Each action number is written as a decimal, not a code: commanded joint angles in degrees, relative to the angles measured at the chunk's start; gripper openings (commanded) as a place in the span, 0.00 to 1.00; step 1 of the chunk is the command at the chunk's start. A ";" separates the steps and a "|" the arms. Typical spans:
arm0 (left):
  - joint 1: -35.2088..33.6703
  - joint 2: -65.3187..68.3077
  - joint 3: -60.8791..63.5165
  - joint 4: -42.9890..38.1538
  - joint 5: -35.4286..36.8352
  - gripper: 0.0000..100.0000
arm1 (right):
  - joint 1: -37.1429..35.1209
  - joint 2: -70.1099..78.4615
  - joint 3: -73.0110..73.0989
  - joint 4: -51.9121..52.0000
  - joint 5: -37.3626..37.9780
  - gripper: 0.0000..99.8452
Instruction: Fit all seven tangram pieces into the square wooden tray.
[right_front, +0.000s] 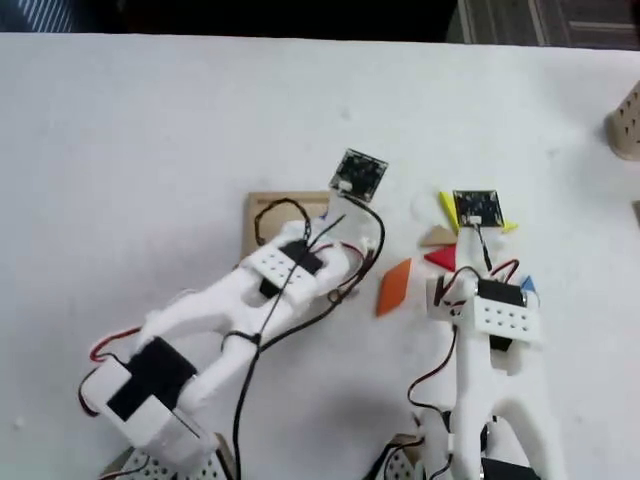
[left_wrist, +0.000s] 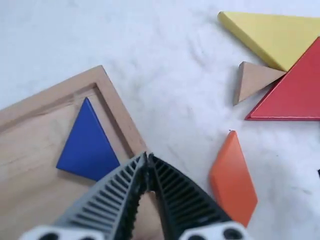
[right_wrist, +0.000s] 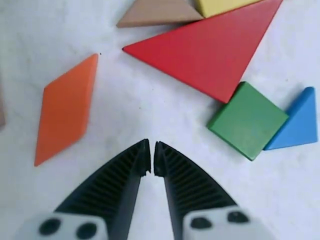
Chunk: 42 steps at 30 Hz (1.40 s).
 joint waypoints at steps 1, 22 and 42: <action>-1.98 1.54 -2.37 -0.79 0.35 0.03 | -0.48 -1.63 -0.35 -0.57 0.79 0.02; -14.55 9.19 -15.65 12.13 0.53 0.02 | -0.48 -1.54 -0.26 -0.57 0.88 0.02; -2.86 8.48 -14.68 7.38 0.53 0.02 | -1.71 -1.63 0.09 -0.48 0.97 0.02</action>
